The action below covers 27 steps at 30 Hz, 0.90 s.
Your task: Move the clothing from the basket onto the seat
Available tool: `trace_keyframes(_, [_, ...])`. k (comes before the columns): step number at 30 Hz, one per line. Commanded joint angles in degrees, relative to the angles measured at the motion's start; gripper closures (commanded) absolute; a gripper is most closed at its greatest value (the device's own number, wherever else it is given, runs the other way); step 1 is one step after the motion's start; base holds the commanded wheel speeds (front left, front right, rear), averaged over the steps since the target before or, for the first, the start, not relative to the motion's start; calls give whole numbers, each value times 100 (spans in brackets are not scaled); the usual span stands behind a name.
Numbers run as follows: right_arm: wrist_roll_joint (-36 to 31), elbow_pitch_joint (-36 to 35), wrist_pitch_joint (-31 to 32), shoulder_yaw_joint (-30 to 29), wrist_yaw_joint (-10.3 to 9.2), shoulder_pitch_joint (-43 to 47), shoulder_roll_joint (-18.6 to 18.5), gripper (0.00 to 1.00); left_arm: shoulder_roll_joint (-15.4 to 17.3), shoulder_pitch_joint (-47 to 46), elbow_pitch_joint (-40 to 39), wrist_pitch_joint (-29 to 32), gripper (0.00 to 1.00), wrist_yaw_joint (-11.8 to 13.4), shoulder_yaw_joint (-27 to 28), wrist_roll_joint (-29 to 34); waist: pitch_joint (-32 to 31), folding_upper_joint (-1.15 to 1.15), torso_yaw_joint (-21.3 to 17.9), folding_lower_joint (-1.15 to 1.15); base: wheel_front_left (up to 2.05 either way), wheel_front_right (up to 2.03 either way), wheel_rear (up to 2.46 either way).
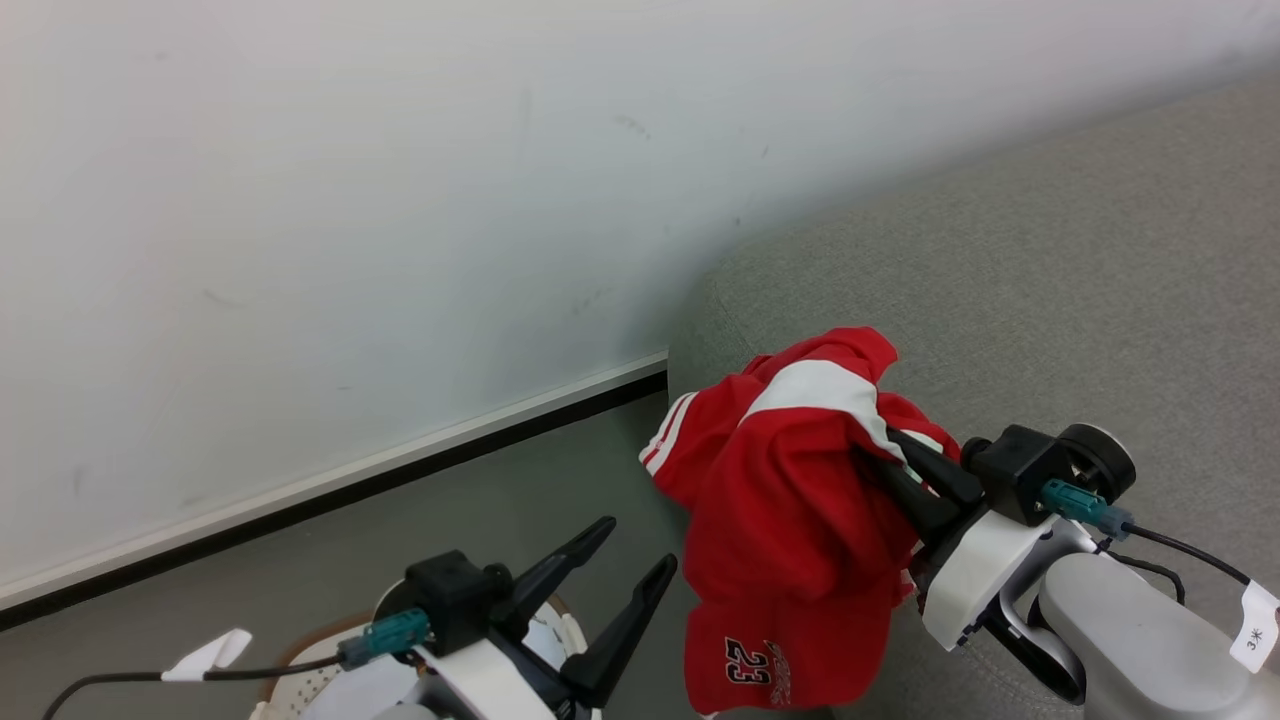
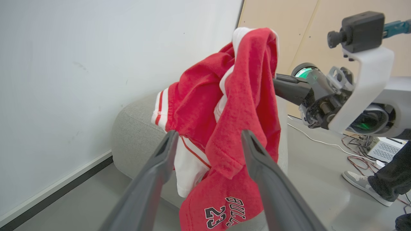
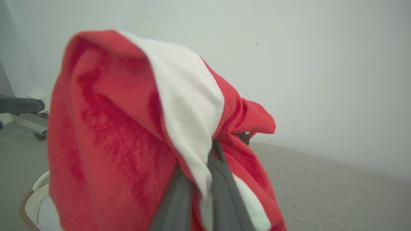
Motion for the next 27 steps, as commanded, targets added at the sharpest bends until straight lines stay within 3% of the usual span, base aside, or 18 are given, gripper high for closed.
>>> trace_keyframes(1, [-43,-62,-23,-55,-14,36,-55,100,-2,14,10,-1,0,-20,10,72,7,0,-46,0,0,0,0])
trace_keyframes(12, [-45,-111,-24,-537,-14,-173,-268,100,65,-69,-69,9,0,-21,-64,69,239,0,-48,0,0,0,0])
trace_keyframes(20, [-317,-4,-22,-1644,-14,-909,-635,100,304,-706,-437,244,0,-24,-206,143,1416,0,384,0,0,0,0])
trace_keyframes(27, [-677,270,114,-2952,-14,-2037,-1135,100,633,-1319,-786,359,0,-24,-305,199,2462,0,826,0,0,0,0])
